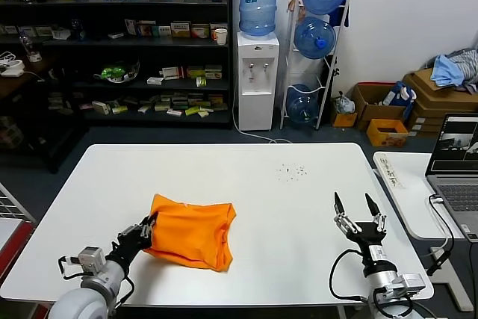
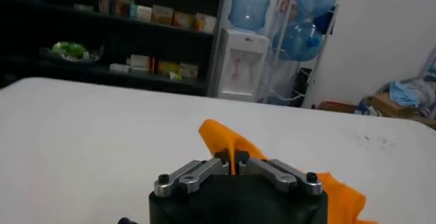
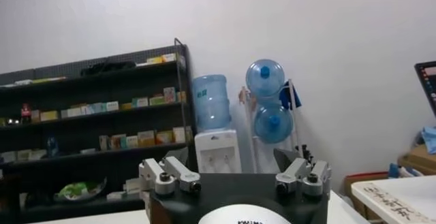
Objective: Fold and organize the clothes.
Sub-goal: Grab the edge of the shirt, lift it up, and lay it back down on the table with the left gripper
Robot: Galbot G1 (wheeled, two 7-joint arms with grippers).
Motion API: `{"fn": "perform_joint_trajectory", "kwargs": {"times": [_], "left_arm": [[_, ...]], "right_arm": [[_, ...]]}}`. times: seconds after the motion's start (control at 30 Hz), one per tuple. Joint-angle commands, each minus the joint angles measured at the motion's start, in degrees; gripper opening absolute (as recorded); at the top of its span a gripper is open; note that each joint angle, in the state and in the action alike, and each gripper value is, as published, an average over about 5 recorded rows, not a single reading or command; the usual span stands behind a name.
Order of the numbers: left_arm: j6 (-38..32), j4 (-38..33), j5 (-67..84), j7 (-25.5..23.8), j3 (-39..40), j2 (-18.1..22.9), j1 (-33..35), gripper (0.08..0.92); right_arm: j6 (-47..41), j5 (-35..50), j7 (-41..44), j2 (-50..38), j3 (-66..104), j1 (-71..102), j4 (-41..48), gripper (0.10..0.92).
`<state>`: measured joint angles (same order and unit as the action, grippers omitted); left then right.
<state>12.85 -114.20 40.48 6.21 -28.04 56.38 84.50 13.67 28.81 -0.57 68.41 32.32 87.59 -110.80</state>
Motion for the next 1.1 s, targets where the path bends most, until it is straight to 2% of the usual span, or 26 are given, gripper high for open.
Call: {"fn": "perform_joint_trajectory", "kwargs": {"times": [0.03, 0.33, 0.6, 0.83, 1.1], "left_arm": [[4.9, -8.0, -7.2, 1.9, -13.2, -1.5, 3.1, 0.122], [4.7, -0.4, -9.9, 1.1, -22.4, -5.6, 2.2, 0.122], [4.7, 2.4, -9.9, 0.4, -26.4, -8.0, 4.6, 0.122], [5.1, 2.7, -4.5, 1.7, -25.4, -13.6, 5.2, 0.122], [6.3, -0.1, 0.4, 3.9, -18.9, -16.0, 2.9, 0.122]], "right_arm": [[0.0, 0.1, -0.1, -0.1, 0.0, 0.0, -0.1, 0.823], [0.1, 0.3, -0.1, -0.3, 0.2, -0.3, 0.1, 0.823], [-0.1, 0.5, -0.4, -0.6, 0.0, -0.8, 0.3, 0.823], [-0.1, 0.4, -0.5, -0.7, -0.3, -0.9, 0.3, 0.823], [-0.1, 0.4, -0.5, -0.7, -0.2, -0.8, 0.1, 0.823]]}}
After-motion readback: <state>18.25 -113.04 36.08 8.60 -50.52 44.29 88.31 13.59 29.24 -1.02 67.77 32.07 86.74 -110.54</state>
